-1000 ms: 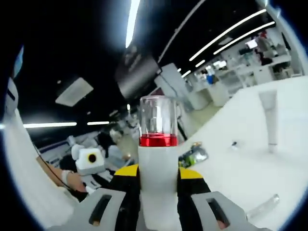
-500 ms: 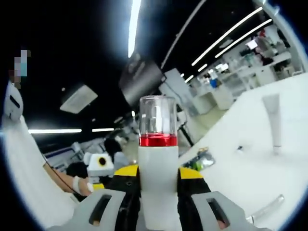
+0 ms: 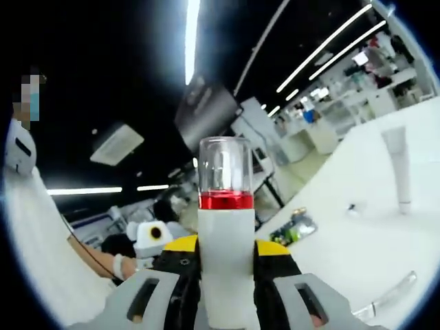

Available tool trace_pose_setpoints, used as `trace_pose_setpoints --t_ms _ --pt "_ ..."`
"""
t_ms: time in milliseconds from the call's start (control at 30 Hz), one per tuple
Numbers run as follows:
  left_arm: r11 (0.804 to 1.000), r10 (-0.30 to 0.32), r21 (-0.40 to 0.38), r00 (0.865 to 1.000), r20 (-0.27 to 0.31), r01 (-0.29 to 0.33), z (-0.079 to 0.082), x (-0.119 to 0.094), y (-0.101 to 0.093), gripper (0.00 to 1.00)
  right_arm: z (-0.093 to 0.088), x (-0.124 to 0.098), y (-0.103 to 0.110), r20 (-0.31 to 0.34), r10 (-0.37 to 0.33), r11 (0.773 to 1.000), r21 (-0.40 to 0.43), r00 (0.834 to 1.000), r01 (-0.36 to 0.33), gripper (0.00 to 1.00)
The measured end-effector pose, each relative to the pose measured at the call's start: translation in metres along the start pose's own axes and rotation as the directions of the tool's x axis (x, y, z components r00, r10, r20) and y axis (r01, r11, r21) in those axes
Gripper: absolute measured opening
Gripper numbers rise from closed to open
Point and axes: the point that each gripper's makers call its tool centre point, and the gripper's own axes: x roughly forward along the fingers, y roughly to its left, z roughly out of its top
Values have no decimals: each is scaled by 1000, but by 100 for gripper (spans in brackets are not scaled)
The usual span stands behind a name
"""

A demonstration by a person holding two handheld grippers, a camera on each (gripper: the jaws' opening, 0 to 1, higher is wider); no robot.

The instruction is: Arrange the skincare products in the storage area until every visible bottle or jar stands upright without overlapping.

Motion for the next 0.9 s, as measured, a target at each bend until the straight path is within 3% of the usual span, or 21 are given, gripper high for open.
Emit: trace_pose_setpoints --t_ms 133,200,300,667,900 --pt "999 -37 -12 999 0 37 -1 0 -7 72 1 0 2 2 6 1000 -4 1000 -6 23" --pt "996 -51 -69 999 -11 50 -3 -1 -10 66 2 1 3 4 9 1000 -3 1000 -9 23" --pt "996 -63 -57 998 -2 63 -1 -2 -12 58 1 3 4 5 10 1000 -7 1000 -10 23" --pt "988 -128 -88 992 -14 126 -3 -1 -24 65 2 7 7 23 26 1000 16 999 -27 23" --pt "982 -155 -113 987 -32 150 -7 0 -28 64 -8 17 16 3 53 998 34 999 -54 23"
